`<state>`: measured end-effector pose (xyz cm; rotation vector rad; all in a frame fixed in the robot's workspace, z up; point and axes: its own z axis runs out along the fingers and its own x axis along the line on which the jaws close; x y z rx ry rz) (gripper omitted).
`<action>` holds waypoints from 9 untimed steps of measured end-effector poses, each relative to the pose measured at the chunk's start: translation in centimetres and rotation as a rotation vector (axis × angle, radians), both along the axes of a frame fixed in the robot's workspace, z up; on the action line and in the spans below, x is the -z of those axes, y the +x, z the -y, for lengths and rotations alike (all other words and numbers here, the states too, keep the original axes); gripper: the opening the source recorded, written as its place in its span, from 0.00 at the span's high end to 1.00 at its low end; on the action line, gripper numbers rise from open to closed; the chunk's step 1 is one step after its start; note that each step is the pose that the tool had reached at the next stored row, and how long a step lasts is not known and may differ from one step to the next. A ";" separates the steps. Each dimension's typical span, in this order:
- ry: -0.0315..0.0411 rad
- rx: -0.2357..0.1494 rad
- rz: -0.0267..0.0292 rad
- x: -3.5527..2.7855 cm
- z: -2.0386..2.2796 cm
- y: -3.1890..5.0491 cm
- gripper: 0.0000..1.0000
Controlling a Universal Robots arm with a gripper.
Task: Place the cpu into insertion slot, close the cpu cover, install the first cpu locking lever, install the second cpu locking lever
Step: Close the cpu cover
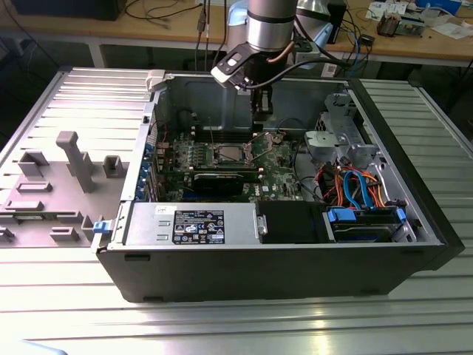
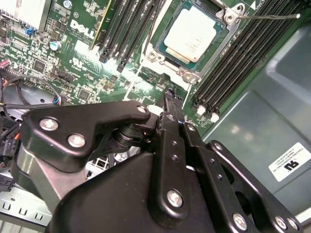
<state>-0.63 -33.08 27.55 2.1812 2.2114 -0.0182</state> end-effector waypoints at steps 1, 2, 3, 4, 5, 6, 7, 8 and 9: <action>0.0001 0.000 0.0000 0.00 0.00 0.03 0.89; 0.0000 0.000 0.0000 0.00 0.00 0.05 0.89; 0.0000 0.000 0.0000 0.00 0.00 0.07 0.89; 0.0001 0.000 0.0000 0.00 0.00 0.09 0.89; 0.0000 0.000 0.0000 0.00 0.00 0.11 0.89; 0.0001 0.000 0.0000 0.00 0.00 0.14 0.89; 0.0000 0.000 0.0000 0.00 0.00 0.17 0.89; 0.0000 0.000 0.0000 0.00 0.00 0.20 0.89; 0.0000 0.000 0.0000 0.00 0.00 0.21 0.89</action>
